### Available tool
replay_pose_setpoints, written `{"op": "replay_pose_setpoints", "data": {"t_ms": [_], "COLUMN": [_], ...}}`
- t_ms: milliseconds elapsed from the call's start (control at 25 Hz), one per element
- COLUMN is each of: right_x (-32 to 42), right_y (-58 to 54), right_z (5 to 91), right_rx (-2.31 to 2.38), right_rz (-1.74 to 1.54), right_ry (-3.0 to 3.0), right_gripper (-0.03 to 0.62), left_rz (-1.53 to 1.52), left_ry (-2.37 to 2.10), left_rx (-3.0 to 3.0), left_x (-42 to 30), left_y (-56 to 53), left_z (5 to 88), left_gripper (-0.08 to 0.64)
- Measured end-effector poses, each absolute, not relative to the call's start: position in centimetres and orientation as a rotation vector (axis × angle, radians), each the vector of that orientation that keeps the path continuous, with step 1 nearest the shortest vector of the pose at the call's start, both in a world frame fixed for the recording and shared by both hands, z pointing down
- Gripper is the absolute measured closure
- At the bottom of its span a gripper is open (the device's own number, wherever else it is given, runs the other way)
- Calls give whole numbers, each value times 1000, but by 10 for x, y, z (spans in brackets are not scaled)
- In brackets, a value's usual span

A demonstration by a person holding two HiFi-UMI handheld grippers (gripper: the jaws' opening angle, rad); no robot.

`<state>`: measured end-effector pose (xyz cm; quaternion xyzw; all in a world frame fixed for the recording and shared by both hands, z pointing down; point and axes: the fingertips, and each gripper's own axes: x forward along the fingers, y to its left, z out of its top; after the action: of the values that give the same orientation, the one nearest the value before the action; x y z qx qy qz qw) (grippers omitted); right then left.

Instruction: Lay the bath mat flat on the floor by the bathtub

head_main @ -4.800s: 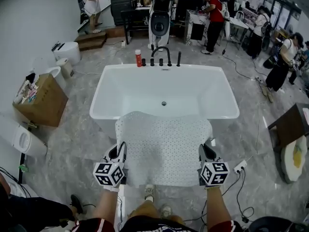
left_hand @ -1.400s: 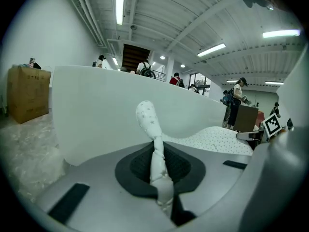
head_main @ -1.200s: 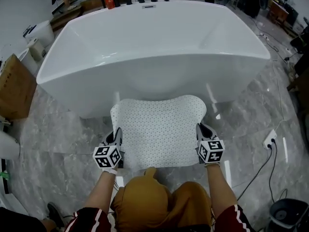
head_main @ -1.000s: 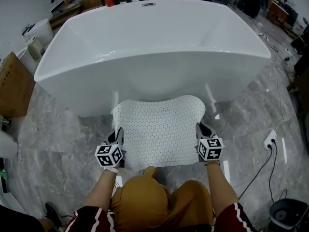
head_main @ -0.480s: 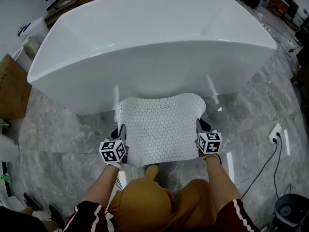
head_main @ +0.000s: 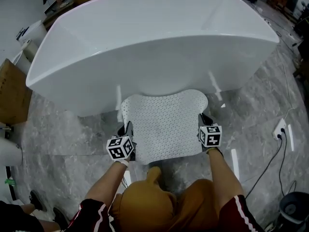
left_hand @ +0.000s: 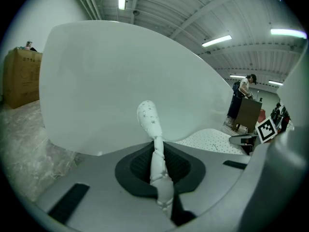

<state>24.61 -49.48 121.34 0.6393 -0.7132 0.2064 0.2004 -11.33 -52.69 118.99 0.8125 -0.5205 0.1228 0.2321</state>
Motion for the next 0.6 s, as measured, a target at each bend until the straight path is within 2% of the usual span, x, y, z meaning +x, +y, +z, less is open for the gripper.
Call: {"op": "replay_pose_setpoints", "data": {"t_ms": [280,600], "right_x": [265,254], "right_y": [-500,-477], "right_z": [1189,1168], "right_rx": [1834,1823], "right_rz": [578,556], "right_ry": [-1999,-2078], "right_gripper": [436,433], "left_rz": [394,419], "left_ry": [-1478,-1506], "left_rx": [2154,2108], "left_x": [-96,-94], "left_y": [-542,-536], "left_z": [1229,1243], "left_gripper": [532,532]}}
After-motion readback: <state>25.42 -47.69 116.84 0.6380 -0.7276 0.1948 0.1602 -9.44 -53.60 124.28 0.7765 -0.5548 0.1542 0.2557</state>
